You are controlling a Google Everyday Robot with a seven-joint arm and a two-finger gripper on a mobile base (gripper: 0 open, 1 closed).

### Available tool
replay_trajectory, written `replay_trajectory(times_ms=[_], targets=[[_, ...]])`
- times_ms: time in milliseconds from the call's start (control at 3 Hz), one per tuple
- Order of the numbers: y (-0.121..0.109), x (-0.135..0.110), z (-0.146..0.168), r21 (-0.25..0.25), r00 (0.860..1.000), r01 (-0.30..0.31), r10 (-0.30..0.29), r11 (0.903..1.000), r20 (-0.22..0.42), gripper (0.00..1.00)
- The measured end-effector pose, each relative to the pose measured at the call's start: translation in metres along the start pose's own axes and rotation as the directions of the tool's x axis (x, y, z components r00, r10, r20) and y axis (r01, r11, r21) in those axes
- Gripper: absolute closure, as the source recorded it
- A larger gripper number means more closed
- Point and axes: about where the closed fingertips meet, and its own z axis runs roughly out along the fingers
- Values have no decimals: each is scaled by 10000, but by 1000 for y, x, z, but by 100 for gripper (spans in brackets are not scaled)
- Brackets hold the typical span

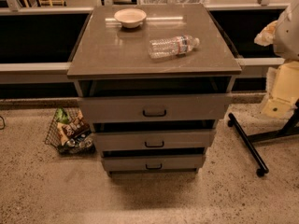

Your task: Open top drawer

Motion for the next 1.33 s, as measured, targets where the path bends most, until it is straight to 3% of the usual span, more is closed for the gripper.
replay_trajectory(times_ms=[333,667,1000,1333], targets=[[0,0,0,0,10000,0,0,10000,0,0],[4,-3,21,-317,9996,170,-162,9994,247,0],[12,-6,77,-909,9942,825,-757,9924,761,0],[14,-13,145,-1499,9790,1601,-1376,9757,1503,0]])
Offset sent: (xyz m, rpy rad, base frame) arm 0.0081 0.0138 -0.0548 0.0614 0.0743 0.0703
